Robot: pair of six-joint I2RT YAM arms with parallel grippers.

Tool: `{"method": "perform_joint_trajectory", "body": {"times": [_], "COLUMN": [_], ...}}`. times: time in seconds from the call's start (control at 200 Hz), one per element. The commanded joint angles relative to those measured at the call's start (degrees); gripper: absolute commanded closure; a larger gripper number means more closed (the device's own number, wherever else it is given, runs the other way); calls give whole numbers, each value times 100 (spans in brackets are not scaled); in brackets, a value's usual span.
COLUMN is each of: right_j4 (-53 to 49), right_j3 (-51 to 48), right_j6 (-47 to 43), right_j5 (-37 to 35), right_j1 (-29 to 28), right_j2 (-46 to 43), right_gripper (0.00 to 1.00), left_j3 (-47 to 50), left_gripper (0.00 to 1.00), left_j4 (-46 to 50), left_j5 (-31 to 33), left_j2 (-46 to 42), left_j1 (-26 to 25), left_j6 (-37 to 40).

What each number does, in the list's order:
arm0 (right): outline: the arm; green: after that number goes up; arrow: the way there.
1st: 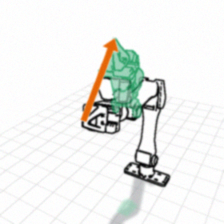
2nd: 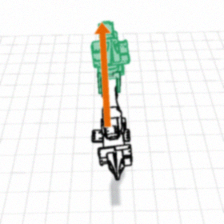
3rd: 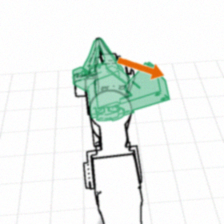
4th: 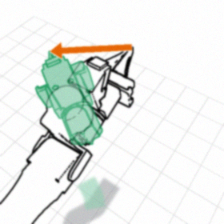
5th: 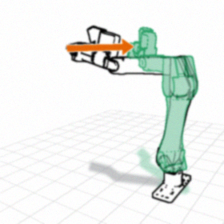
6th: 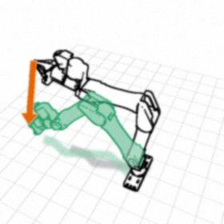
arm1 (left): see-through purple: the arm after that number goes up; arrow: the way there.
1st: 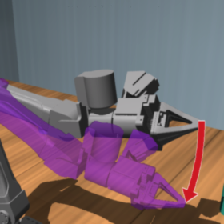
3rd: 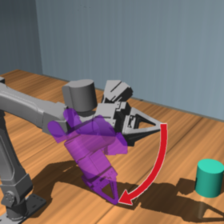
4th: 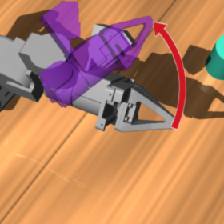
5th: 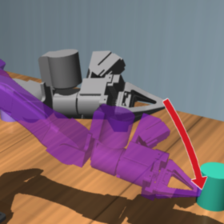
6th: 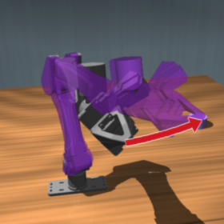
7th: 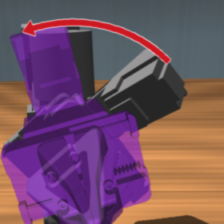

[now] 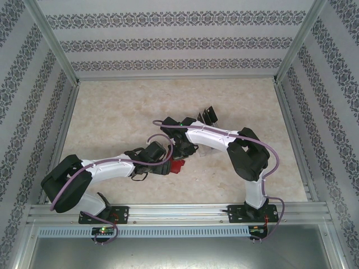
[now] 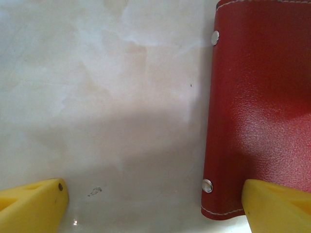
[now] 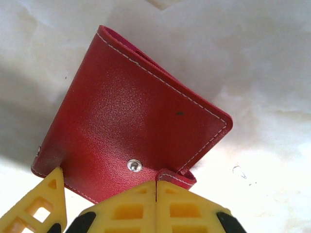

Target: Put the credit cards into the card holder

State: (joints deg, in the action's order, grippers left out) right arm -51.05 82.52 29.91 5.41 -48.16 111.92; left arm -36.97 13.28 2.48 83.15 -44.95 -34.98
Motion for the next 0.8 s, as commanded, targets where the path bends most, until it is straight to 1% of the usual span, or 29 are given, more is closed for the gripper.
{"method": "perform_joint_trajectory", "body": {"times": [0.0, 0.1, 0.22, 0.335, 0.575, 0.794], "right_j4": [-123, 2, 409, 658, 794, 741], "right_j3": [92, -2, -229, -315, -298, -358], "right_j6": [-28, 76, 297, 450, 493, 442], "right_j5": [-67, 35, 251, 320, 354, 193], "right_j1": [-40, -42, -35, -35, -66, -78], "right_j2": [-99, -223, -419, -435, -230, -180], "right_gripper": [100, 100, 100, 100, 100, 100], "left_j3": [222, 226, 234, 245, 237, 231], "left_gripper": [7, 7, 7, 7, 7, 7], "left_j4": [-254, -269, -273, -288, -283, -268], "left_j5": [-194, -195, -198, -195, -204, -196], "left_j2": [210, 228, 235, 236, 261, 261], "left_j1": [-49, -53, -49, -49, -49, -49], "left_j6": [-44, -47, -65, -68, -74, -73]}}
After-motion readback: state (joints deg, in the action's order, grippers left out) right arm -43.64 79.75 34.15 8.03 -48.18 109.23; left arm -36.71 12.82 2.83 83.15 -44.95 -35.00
